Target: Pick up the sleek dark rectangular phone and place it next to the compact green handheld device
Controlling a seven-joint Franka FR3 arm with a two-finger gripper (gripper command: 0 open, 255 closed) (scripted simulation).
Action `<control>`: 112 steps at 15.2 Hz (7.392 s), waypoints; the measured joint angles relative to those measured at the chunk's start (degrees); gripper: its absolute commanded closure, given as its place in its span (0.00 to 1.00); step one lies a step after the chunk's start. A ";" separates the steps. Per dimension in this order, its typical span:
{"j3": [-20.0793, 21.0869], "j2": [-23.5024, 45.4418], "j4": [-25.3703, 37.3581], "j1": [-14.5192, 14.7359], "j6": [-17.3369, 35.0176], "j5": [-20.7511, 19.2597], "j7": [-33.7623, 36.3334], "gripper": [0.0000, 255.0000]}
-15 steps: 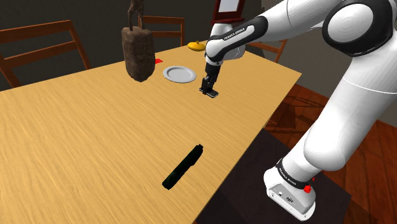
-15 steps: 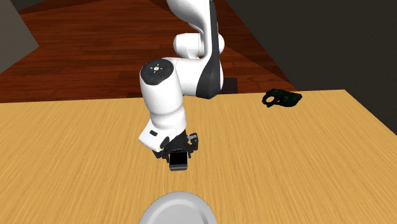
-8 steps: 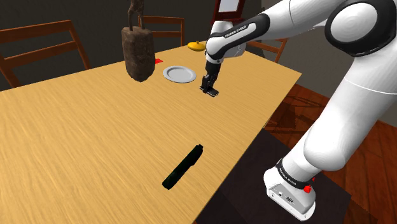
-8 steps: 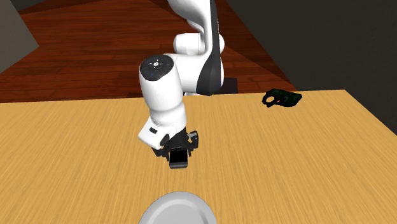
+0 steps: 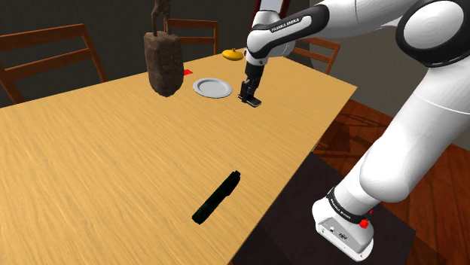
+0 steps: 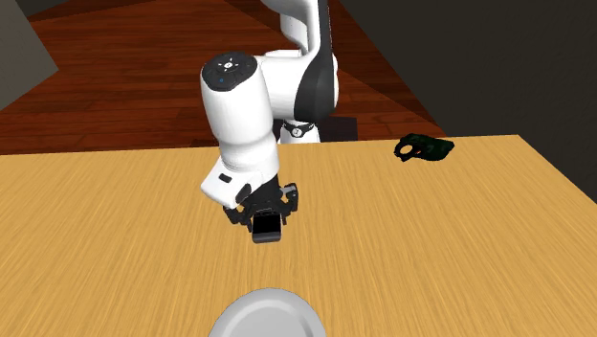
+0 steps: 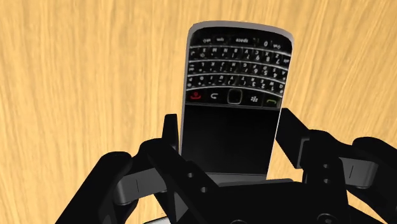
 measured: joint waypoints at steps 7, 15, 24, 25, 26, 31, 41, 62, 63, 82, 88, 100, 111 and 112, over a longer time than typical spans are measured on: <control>-0.02 -1.97 3.17 0.06 -5.11 -0.46 0.54 1.00; -0.11 -4.01 7.00 -0.01 -10.93 -0.90 0.86 1.00; 0.54 -6.35 9.95 0.65 -16.15 -1.23 2.50 1.00; 1.06 -7.28 9.17 1.15 -16.27 -1.27 3.54 1.00; 1.73 -8.44 8.15 1.76 -16.33 -1.32 4.82 1.00; 5.29 -13.57 2.11 4.73 -15.14 -1.03 11.19 1.00; 13.62 -19.75 -4.21 10.79 -14.18 1.35 24.58 1.00; 32.95 -13.44 2.77 22.49 -12.31 3.69 54.75 1.00; 33.74 -12.75 3.22 22.98 -11.99 3.47 56.13 1.00; 41.42 3.14 13.37 30.47 -7.39 -5.30 74.19 1.00; 41.22 4.59 10.21 30.64 -3.02 -6.24 74.57 1.00; 40.48 8.51 5.18 31.39 5.29 -8.95 76.09 1.00; 39.96 10.56 4.06 31.89 8.18 -10.41 76.95 0.00; 39.97 10.56 4.06 31.89 8.18 -10.41 76.95 0.00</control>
